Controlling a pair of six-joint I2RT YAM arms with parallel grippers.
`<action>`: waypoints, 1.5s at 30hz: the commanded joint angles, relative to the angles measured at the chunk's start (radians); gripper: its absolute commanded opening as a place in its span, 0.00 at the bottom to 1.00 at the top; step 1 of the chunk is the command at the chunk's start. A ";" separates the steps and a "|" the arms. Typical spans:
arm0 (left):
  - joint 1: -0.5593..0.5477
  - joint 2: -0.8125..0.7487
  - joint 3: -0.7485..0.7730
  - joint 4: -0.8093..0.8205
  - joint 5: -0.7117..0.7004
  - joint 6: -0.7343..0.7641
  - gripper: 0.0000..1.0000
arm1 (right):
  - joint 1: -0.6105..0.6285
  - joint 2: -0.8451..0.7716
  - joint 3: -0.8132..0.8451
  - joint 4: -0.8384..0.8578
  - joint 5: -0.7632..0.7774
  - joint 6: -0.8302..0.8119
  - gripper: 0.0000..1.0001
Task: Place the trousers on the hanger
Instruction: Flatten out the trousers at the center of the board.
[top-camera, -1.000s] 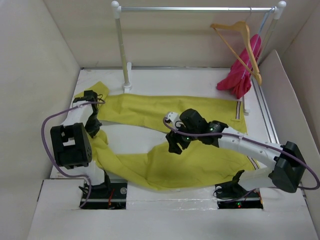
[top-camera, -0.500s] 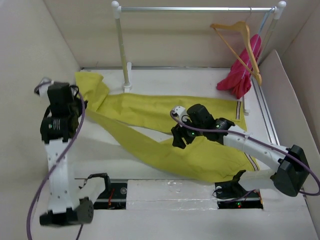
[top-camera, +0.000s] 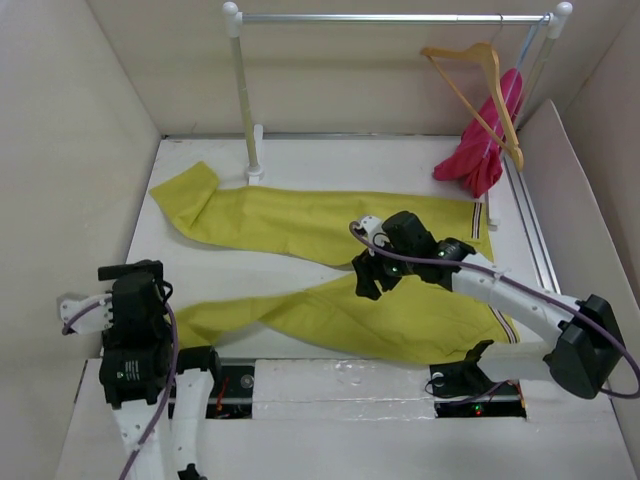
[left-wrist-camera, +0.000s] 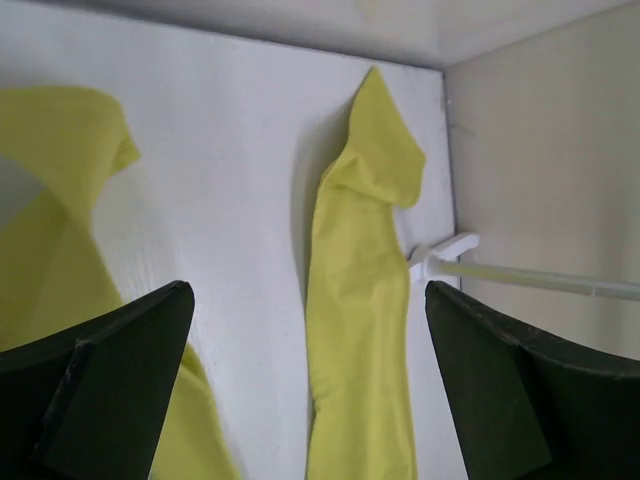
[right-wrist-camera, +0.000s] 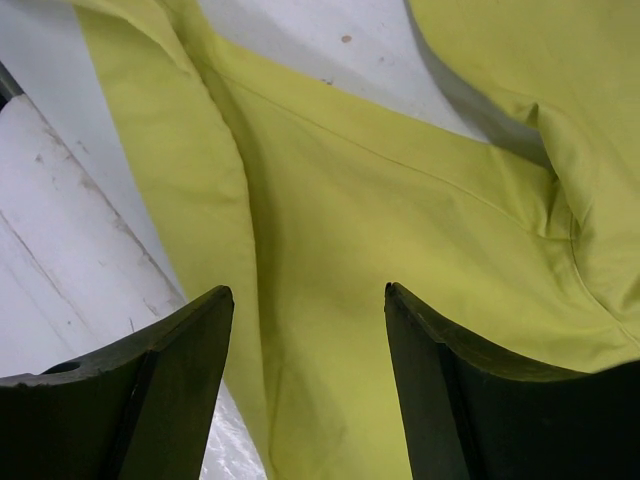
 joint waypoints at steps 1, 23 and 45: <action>0.001 0.051 0.050 0.146 -0.103 0.089 0.99 | -0.011 -0.040 -0.009 -0.011 0.005 0.018 0.68; -0.142 1.122 0.389 0.707 0.471 0.590 0.00 | -0.500 -0.225 -0.062 0.127 0.093 0.323 0.59; -0.362 0.941 0.114 0.939 0.468 0.670 0.00 | -1.182 0.450 0.142 0.204 -0.036 0.201 0.82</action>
